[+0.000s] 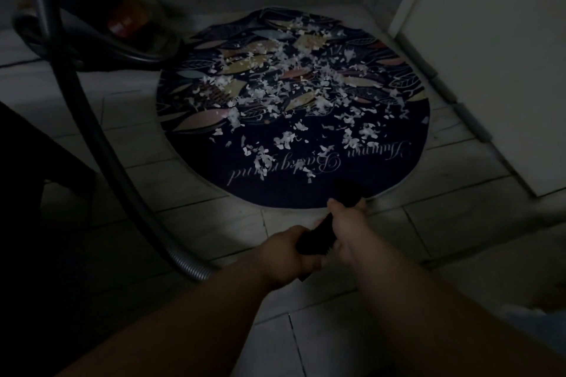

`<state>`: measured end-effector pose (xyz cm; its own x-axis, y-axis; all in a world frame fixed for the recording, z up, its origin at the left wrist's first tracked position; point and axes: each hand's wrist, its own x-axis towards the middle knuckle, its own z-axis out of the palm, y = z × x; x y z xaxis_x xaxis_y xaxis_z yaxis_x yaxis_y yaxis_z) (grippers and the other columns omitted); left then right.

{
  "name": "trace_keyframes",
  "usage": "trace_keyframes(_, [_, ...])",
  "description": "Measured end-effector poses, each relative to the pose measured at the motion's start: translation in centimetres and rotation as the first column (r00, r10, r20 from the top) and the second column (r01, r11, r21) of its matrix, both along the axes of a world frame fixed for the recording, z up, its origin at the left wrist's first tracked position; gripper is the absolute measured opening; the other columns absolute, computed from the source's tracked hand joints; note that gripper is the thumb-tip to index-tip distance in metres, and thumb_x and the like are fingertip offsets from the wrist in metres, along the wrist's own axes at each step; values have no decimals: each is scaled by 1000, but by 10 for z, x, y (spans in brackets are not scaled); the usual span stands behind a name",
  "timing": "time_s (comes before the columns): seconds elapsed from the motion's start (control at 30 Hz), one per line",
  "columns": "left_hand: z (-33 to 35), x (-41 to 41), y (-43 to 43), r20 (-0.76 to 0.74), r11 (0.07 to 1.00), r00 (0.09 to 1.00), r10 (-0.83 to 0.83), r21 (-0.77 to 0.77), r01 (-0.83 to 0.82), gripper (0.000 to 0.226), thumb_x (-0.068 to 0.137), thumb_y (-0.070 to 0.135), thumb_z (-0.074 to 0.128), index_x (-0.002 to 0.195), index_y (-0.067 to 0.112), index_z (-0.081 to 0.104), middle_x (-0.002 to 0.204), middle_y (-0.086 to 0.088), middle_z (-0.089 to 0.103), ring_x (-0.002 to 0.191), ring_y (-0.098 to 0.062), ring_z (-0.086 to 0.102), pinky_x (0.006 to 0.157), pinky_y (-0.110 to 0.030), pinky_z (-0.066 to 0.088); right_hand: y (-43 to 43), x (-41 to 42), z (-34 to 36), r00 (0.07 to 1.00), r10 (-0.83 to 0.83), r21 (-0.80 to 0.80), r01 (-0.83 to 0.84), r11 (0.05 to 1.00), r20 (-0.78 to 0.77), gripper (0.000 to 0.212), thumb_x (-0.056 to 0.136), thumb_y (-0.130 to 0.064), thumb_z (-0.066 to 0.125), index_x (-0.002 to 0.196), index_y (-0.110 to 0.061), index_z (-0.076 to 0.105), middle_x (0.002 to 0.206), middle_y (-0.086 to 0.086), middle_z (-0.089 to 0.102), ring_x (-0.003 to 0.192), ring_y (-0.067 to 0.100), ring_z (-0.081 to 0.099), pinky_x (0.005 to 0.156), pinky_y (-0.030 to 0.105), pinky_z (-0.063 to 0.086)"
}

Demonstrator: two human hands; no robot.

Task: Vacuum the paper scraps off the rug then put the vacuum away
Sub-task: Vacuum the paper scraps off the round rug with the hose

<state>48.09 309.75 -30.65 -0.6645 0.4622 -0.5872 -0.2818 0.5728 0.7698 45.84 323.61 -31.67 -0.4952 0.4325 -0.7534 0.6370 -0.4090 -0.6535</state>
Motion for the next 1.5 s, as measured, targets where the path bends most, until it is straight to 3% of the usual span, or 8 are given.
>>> trace_keyframes(0.17, [-16, 2, 1, -54, 999, 998, -44, -7, 44, 48, 81, 37, 70, 122, 22, 50, 107, 1, 60, 90, -12, 57, 68, -20, 44, -2, 5, -13, 1000, -7, 66, 8, 998, -8, 69, 101, -19, 51, 154, -34, 9, 122, 13, 53, 70, 23, 59, 54, 33, 51])
trace_keyframes(0.37, [-14, 6, -33, -38, 1000, 999, 19, -5, -19, 40, 82, 33, 70, 117, 21, 54, 84, 7, 59, 68, -3, 55, 49, -8, 38, -37, 1, -14, 1000, 11, -14, -11, 1000, -5, 69, 100, -19, 52, 153, -37, 12, 113, 16, 58, 71, 24, 63, 63, 39, 56])
trace_keyframes(0.6, [-20, 4, -60, -34, 987, 986, 163, 14, -162, 40, 78, 33, 74, 112, 20, 56, 81, 2, 61, 66, -10, 54, 57, -23, 42, -68, -11, -13, 993, 105, -63, -109, 992, -54, 73, 100, -20, 52, 154, -38, 6, 124, 15, 54, 78, 24, 63, 57, 32, 55])
trace_keyframes(0.8, [-28, -1, -64, 42, 973, 975, 217, 66, -219, 49, 60, 33, 79, 100, 16, 58, 87, -9, 66, 67, -17, 60, 62, -32, 50, -74, -11, -16, 989, 125, -25, -127, 992, -81, 72, 100, -21, 50, 153, -37, 4, 98, 9, 58, 71, 21, 63, 60, 34, 55])
trace_keyframes(1.0, [-15, -15, -67, -85, 991, 996, -28, -135, 17, 44, 69, 31, 79, 101, 20, 51, 88, 3, 64, 70, -8, 61, 66, -27, 52, -80, -15, -16, 991, 106, -10, -107, 994, -80, 68, 99, -18, 50, 152, -33, 10, 106, 18, 63, 67, 22, 62, 57, 32, 54])
trace_keyframes(1.13, [-13, -23, -81, -168, 972, 977, -129, -216, 92, 37, 73, 36, 75, 99, 25, 51, 89, 10, 62, 76, -2, 58, 64, -16, 45, -92, -17, -16, 991, 103, -19, -105, 994, -91, 67, 99, -17, 51, 153, -30, 12, 87, 9, 55, 65, 20, 58, 60, 36, 54])
trace_keyframes(1.23, [-12, -22, -93, -174, 972, 976, -134, -214, 96, 35, 74, 37, 74, 100, 24, 54, 88, 11, 61, 74, 1, 57, 58, -11, 42, -102, -18, -22, 990, 105, -64, -111, 992, -94, 72, 97, -15, 54, 152, -34, 11, 86, 11, 58, 71, 23, 62, 78, 44, 57])
trace_keyframes(1.5, [-16, -5, -101, -222, 973, 973, -61, -229, 9, 36, 70, 40, 73, 93, 23, 51, 91, 5, 64, 77, -7, 61, 62, -19, 46, -113, 2, -25, 967, 164, -76, -182, 980, -194, 82, 89, -5, 57, 145, -44, 12, 100, 14, 61, 69, 20, 64, 66, 35, 57])
